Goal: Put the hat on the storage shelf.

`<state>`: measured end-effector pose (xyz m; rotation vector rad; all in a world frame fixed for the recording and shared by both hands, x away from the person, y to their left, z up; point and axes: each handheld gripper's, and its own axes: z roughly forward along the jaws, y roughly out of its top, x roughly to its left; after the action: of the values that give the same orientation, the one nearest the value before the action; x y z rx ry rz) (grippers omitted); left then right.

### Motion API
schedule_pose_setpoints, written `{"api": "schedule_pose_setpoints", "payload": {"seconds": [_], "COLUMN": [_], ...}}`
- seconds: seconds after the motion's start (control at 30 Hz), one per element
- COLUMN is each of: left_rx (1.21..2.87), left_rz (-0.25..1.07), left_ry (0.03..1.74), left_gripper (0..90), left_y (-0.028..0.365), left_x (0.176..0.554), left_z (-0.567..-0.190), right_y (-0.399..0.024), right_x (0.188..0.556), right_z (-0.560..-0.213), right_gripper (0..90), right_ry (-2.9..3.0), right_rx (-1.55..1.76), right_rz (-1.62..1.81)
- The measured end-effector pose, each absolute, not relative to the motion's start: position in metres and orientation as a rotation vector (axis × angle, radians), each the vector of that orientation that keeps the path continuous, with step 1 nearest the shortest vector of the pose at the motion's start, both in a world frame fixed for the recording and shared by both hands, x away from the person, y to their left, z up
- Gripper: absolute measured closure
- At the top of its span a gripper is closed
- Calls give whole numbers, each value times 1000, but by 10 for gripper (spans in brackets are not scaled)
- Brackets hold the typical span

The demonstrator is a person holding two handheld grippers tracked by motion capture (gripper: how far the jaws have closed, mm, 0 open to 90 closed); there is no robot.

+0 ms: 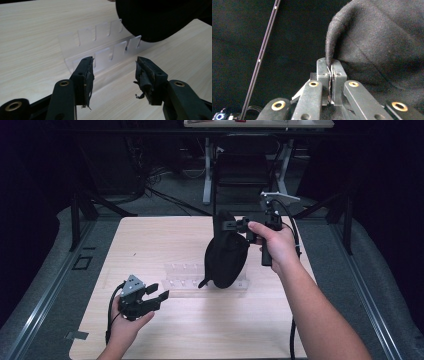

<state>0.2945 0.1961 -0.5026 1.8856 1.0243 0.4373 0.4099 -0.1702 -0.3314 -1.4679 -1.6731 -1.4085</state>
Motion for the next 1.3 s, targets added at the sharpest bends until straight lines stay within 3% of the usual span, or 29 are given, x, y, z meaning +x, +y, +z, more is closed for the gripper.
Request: {"api": "schedule_pose_setpoints", "payload": {"seconds": [0.47,1.3], "left_rx": [1952,2022], "left_rz": [393,400], "left_ry": [876,798], "left_gripper": [613,736], "left_y": [151,110], "left_x": [298,303], "left_z": [-484,-485], "right_y": [-159,-153], "right_x": [410,410], "right_z": [-333,-335], "right_gripper": [879,878], "right_ry": [-1662,-1655], "right_rx": [-1445,-1429], "right_rz": [-1418,-1437]}}
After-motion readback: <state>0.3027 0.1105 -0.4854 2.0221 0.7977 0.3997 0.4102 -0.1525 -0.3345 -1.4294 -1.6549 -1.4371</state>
